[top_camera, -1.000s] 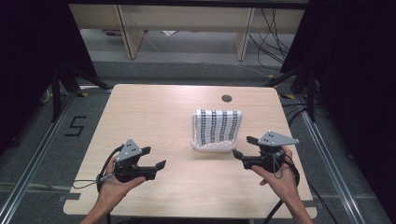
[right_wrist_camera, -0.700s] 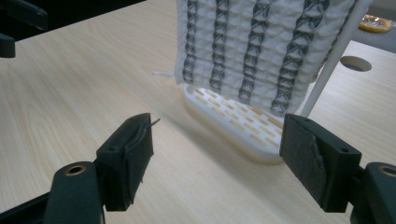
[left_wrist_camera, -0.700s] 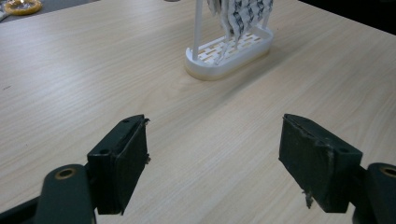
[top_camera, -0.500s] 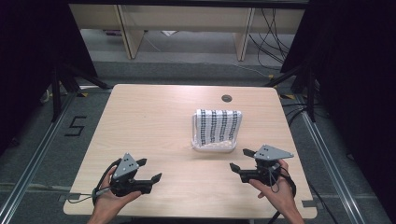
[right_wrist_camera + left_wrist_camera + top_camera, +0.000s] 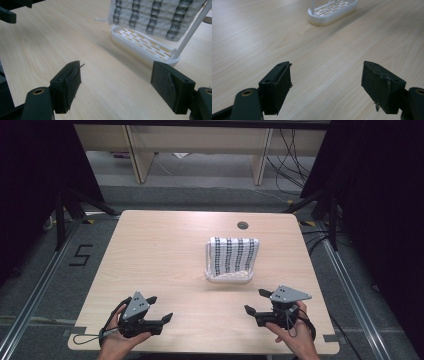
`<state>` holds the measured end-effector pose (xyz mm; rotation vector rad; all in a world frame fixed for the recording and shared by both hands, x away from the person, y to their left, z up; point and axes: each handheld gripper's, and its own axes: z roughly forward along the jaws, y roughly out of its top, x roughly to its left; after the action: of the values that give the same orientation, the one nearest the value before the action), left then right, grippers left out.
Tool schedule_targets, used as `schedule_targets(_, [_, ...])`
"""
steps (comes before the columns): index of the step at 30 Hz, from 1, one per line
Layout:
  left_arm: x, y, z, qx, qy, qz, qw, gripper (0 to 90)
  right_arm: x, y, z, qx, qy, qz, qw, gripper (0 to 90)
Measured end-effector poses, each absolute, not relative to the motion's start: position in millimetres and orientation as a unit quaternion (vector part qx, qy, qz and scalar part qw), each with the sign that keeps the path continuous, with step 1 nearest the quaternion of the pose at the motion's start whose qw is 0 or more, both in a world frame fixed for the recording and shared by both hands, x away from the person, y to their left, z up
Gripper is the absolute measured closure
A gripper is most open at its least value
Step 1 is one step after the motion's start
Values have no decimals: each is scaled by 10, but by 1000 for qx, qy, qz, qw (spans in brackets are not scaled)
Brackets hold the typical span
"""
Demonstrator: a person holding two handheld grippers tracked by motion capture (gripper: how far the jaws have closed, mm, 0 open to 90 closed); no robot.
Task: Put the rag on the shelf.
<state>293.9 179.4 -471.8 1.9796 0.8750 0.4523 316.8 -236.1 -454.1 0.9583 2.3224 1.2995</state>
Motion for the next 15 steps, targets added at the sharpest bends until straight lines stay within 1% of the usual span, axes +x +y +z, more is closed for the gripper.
schedule_targets(4, [2894,1812,-4737,803,351,188,443,230,3141,-2373,-4593,327,814,451,161,247])
schedule_targets(6, [2872,1821,-4747,804,350,191,442,230,3105,-2363,-4605,340,812,451,147,247])
schedule_targets(7, [2861,1822,-4759,802,351,192,444,230,3119,-2370,-4626,327,815,455,148,247])
schedule_targets(8, [2849,1834,-4767,804,351,192,440,230,3112,-2384,-4631,326,816,450,158,246])
schedule_targets(10, [2830,1860,-4784,811,346,192,430,230,3091,-2385,-4651,331,816,449,148,245])
schedule_targets(12, [2806,1855,-4822,807,354,192,432,230,3051,-2381,-4665,347,813,447,138,243])
schedule_targets(15, [2788,1871,-4869,813,350,191,424,230,3059,-2397,-4718,335,817,445,148,237])
